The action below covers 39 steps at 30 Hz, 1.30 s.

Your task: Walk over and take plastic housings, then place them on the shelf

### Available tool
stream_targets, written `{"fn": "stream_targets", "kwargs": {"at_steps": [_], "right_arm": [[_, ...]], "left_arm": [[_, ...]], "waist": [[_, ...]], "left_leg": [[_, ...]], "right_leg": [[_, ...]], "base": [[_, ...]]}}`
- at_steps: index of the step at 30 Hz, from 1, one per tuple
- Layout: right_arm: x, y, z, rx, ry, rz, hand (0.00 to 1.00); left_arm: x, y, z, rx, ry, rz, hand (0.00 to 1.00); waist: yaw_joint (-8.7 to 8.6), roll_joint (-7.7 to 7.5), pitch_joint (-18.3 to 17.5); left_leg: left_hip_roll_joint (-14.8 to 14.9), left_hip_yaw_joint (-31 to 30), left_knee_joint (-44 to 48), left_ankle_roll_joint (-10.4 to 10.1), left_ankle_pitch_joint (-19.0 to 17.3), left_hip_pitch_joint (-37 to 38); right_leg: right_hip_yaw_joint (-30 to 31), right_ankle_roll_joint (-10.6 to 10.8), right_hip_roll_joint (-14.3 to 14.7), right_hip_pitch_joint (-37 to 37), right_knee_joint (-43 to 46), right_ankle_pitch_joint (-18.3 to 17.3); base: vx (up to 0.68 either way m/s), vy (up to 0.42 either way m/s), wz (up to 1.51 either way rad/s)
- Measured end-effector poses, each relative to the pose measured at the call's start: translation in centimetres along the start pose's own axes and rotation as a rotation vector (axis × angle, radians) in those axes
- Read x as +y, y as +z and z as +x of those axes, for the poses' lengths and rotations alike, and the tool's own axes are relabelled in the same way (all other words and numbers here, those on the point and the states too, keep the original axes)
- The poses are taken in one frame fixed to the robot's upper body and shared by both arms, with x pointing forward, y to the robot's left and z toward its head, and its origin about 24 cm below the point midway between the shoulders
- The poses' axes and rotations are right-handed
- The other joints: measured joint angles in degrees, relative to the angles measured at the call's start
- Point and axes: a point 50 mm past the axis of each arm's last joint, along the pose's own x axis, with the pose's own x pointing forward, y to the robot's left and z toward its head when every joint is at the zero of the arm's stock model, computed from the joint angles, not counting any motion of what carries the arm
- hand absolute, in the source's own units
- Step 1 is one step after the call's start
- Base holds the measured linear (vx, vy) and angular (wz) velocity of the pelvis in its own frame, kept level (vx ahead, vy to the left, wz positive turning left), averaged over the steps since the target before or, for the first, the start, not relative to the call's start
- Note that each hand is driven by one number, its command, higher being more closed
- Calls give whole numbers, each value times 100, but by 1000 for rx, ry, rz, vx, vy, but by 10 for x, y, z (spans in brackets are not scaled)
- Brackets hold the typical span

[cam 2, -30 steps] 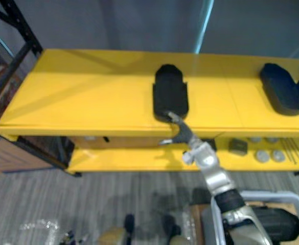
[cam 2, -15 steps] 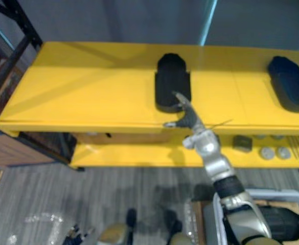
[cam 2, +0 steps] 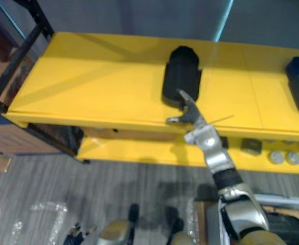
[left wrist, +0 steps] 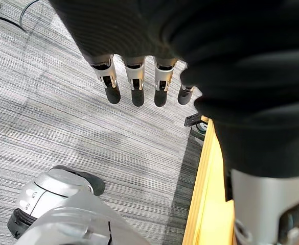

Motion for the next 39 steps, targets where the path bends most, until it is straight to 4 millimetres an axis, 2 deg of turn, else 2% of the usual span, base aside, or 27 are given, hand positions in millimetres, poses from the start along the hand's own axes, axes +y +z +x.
{"fn": "stream_targets", "kwargs": {"at_steps": [5,9,11,15,23,26,29,31,34,39], "right_arm": [[0,4,0,-30,-79,2,0],[-3,35,-10,-215,-178,-46,0],[-3,41,-11,-250,-204,-107,0],[-1,34,-11,-201,-222,-141,0],[1,5,-8,-67,-207,-165,0],[1,7,-9,-103,-195,-127,0],[-1,23,-8,-190,-150,-120,0],[-1,46,-10,-296,-80,-144,0],[9,65,-14,-387,27,-178,0],[17,73,-21,-432,83,-200,0]], "left_arm": [[-1,0,0,-1,-3,2,0],[-2,0,0,-1,-12,12,0],[-6,-1,0,-1,-26,21,0],[-6,-1,0,-2,-26,22,0],[-6,-1,-1,-1,-28,23,0],[-6,-1,-1,0,-29,23,0],[-6,-1,-1,0,-35,23,0],[-6,-1,-1,1,-37,23,0],[-6,-1,-1,2,-35,21,0],[-3,-3,-1,9,-25,24,0]], "waist": [[-11,-3,0],[-17,-9,-2],[-41,-23,-10],[-36,-73,2],[-6,-90,-6],[-10,-89,-6],[-18,-89,-6],[-38,-89,-6],[-76,-99,-11],[-94,-166,-51]], "left_leg": [[17,10,-1,10,8,1],[47,46,-1,10,7,15],[49,63,-1,10,7,27],[42,74,-6,8,8,39],[24,59,-37,11,38,26],[20,59,-38,12,41,13],[32,63,-36,12,40,6],[39,68,-36,11,39,5],[41,78,-37,11,38,4],[55,191,-71,10,37,-1]], "right_leg": [[8,0,0,-3,17,0],[62,-2,21,-7,20,0],[81,-3,20,-7,27,1],[92,4,14,-12,34,5],[79,32,5,-23,9,25],[79,50,6,-23,-28,45],[82,43,14,-22,-36,50],[86,41,18,-23,-37,50],[93,37,18,-26,-35,47],[159,28,19,-92,-17,42]], "base": [[0,0,0],[-8,-4,-4],[-16,0,-5],[0,0,0],[0,0,0],[0,0,0],[0,0,0],[0,0,0],[0,0,0],[1,2,-6]]}}
